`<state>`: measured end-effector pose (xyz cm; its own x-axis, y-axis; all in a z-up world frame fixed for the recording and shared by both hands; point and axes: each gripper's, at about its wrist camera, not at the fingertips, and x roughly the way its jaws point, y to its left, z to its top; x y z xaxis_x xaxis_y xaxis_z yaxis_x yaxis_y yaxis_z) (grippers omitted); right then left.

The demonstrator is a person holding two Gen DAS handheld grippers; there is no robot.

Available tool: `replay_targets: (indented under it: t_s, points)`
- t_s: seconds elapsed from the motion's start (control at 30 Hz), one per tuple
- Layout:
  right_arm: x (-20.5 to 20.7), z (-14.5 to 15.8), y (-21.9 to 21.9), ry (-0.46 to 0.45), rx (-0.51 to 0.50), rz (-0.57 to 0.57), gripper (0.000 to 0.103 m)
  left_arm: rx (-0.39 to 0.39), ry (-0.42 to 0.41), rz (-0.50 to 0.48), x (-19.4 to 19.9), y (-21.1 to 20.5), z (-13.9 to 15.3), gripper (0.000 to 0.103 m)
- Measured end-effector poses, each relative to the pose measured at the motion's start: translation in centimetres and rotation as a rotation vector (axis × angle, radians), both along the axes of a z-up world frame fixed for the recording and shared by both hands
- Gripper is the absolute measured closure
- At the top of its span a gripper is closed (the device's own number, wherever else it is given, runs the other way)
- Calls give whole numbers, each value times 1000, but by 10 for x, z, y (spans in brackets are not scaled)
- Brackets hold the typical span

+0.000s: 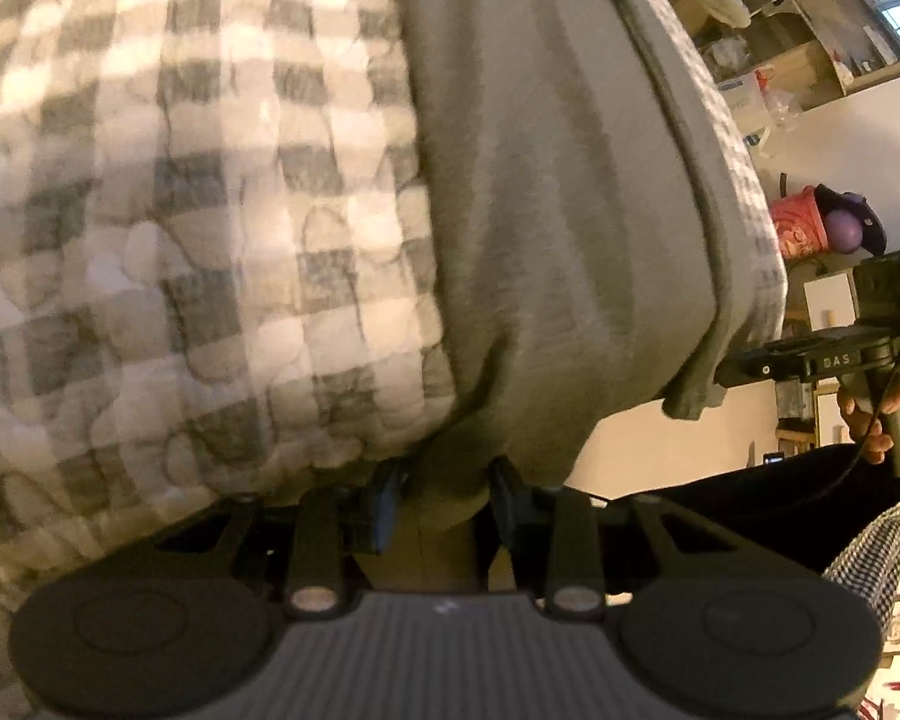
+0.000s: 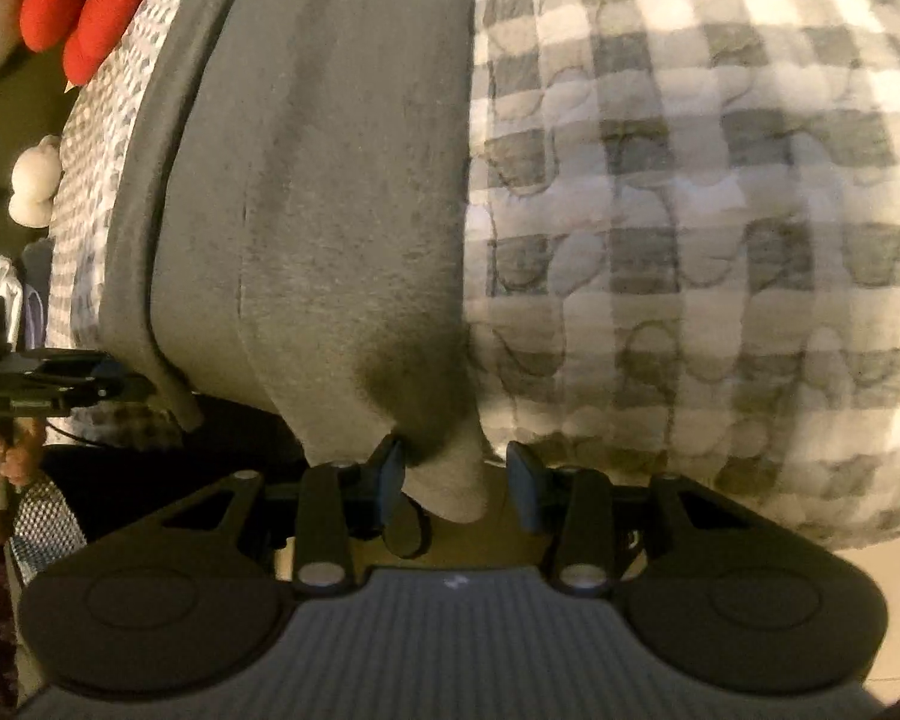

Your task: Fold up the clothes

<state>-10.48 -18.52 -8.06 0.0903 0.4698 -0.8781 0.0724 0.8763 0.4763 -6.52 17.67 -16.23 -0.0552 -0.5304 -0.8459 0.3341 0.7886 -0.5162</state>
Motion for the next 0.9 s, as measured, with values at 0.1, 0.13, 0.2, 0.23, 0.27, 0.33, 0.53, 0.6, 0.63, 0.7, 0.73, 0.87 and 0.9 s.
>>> replay_targets:
  t_s: [0.1, 0.13, 0.2, 0.23, 0.27, 0.33, 0.53, 0.6, 0.63, 0.7, 0.73, 0.87, 0.9]
  points:
    - [1, -7, 2, 16, 16, 14, 61, 25, 3, -32, -1, -6, -9, 73]
    - [0, -9, 3, 20, 20, 20, 61, 30, 5, -42, -1, -9, -11, 74]
    - [1, -11, 8, 20, 11, 37, 63, 28, 2, -60, -3, -12, -11, 80]
    - [0, -11, 11, 18, 6, 47, 71, 21, -1, -68, -5, -12, -10, 87]
    - [-1, -10, 12, 15, 17, 50, 81, 7, -2, -80, -7, -12, -8, 93]
    - [-3, -7, 14, 9, 39, 56, 89, -27, -9, -108, -12, -11, -2, 96]
    - [-13, 20, 13, -44, 150, 80, 92, -168, -47, -164, -28, -8, 25, 96]
    - [-16, 31, 10, -68, 183, 77, 92, -229, -61, -159, -28, -4, 34, 96]
    - [-16, 35, 7, -82, 204, 71, 92, -262, -68, -150, -28, -1, 38, 96]
    - [-17, 42, 2, -111, 249, 50, 92, -328, -82, -131, -28, 3, 46, 96]
    - [-19, 45, -1, -126, 273, 37, 92, -364, -87, -114, -27, 6, 51, 96]
    - [-19, 58, -9, -189, 365, -26, 92, -483, -105, -38, -15, 12, 66, 96]
    - [-17, 61, -12, -206, 386, -42, 92, -505, -109, -18, -11, 12, 69, 96]
